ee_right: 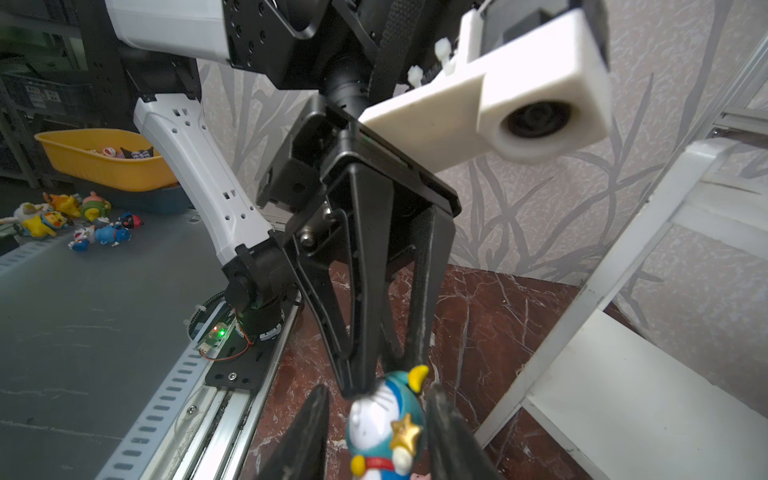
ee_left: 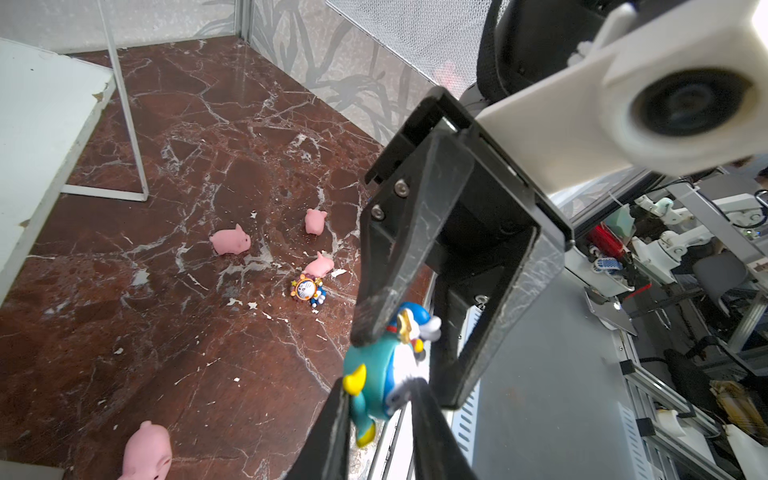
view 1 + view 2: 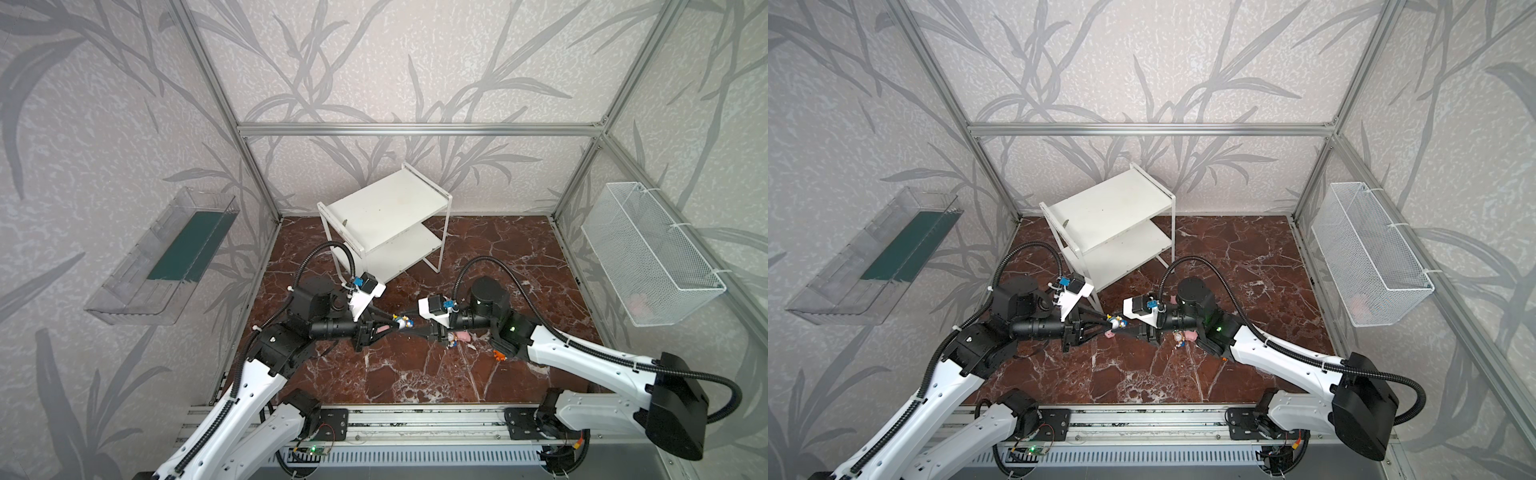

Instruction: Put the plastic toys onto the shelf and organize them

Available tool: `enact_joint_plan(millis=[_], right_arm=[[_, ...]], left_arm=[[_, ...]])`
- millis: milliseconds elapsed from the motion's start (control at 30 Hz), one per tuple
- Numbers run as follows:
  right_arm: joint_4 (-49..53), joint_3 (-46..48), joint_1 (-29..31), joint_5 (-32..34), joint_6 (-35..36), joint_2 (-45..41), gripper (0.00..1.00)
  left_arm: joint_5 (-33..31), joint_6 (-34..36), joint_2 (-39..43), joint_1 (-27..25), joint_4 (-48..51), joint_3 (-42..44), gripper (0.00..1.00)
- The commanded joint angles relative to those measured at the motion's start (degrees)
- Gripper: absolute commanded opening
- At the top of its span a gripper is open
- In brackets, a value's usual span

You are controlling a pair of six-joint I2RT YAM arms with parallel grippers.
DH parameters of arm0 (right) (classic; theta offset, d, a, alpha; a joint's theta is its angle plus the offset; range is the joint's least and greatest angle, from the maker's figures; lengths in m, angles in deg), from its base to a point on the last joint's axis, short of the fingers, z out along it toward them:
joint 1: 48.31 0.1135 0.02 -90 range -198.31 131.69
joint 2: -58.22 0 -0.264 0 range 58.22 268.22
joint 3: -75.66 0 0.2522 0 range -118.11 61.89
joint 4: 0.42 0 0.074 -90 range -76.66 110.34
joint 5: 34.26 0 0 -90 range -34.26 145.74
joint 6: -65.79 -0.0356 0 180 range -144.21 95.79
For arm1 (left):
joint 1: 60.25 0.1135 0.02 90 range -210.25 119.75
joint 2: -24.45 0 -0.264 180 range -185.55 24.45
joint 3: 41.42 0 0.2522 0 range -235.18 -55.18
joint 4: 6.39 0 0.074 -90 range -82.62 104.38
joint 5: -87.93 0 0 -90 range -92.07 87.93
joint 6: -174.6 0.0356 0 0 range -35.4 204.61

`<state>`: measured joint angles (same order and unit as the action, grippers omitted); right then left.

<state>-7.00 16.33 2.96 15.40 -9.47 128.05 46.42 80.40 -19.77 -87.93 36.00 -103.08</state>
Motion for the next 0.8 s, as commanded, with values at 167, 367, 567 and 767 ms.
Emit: enact_joint_plan(millis=[167, 367, 567, 767], right_arm=[[21.53, -6.79, 0.32, 6.76, 3.03, -1.93, 0.57], [31.22, -11.76, 0.3, 8.69, 2.81, 0.65, 0.61], [42.12, -20.44, 0.32, 12.94, 1.26, 6.52, 0.64], [51.87, -28.57, -0.28, 13.88, 1.07, 12.44, 0.64]], left_arm=[[-6.19, 2.98, -1.93, -0.13, 1.3, -1.95, 0.22], [-7.36, 3.25, -3.28, -0.11, 1.85, -2.4, 0.21], [-8.79, 3.46, -3.94, -0.24, 2.4, -2.48, 0.2], [-8.99, 3.59, -4.45, -0.22, 2.66, -2.72, 0.2]])
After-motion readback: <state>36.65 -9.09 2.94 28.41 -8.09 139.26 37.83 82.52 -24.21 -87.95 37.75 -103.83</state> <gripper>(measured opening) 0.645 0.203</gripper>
